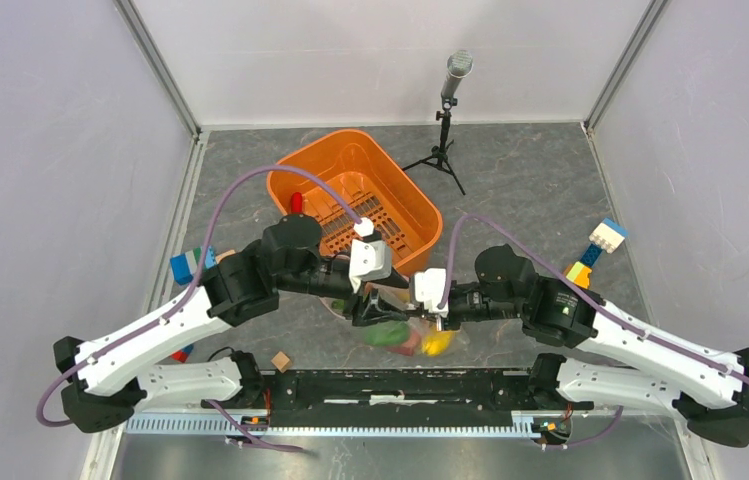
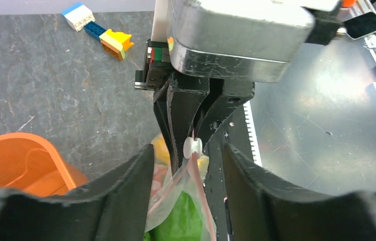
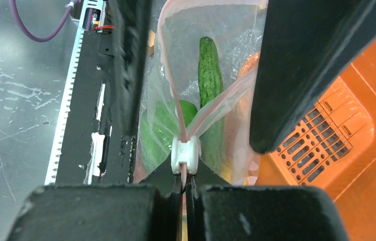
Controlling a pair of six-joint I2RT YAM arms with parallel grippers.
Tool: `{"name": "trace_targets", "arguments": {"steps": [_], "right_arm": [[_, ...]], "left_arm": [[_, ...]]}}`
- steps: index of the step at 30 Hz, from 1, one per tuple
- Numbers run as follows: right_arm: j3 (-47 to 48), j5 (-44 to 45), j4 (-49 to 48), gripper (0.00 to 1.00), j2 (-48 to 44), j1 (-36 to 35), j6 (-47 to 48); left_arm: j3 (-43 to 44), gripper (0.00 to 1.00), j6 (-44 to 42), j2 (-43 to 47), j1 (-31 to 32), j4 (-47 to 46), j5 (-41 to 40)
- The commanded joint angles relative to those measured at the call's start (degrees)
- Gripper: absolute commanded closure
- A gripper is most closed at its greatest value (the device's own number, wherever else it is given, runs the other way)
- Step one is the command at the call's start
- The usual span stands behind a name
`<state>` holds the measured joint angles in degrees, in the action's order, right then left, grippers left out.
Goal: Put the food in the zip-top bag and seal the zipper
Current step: Zip the zipper food storage bag at the center of the board.
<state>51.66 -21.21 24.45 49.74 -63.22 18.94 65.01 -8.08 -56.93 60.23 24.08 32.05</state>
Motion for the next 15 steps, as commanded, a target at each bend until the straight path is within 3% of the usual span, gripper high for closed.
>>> {"name": "trace_targets", "arguments": {"steps": [1,9,14,15], "right_arm": [[1.43,-1.34,-3.17,1.00,-1.33,0.55,-0.28],[0.65,-0.78,-4.58,1.00,-2.09,1.34,-1.24],[0.01,-0.30,-4.73,1.00,-2.67,1.83,-1.44],[-0.19,-0.27,-4.71,1.00,-2.78,1.94,-1.45]], "left_arm": [[0.99,0.46,-1.60,-1.67,1.56,-3.33,-2.77],[0.13,0.58,-1.22,-1.37,2.88,-3.07,-4.86],[0.68,0.90,-1.58,-1.67,3.10,-1.24,-5.72],[0.68,0.91,-1.66,-1.46,3.10,-0.98,-6.01]]}}
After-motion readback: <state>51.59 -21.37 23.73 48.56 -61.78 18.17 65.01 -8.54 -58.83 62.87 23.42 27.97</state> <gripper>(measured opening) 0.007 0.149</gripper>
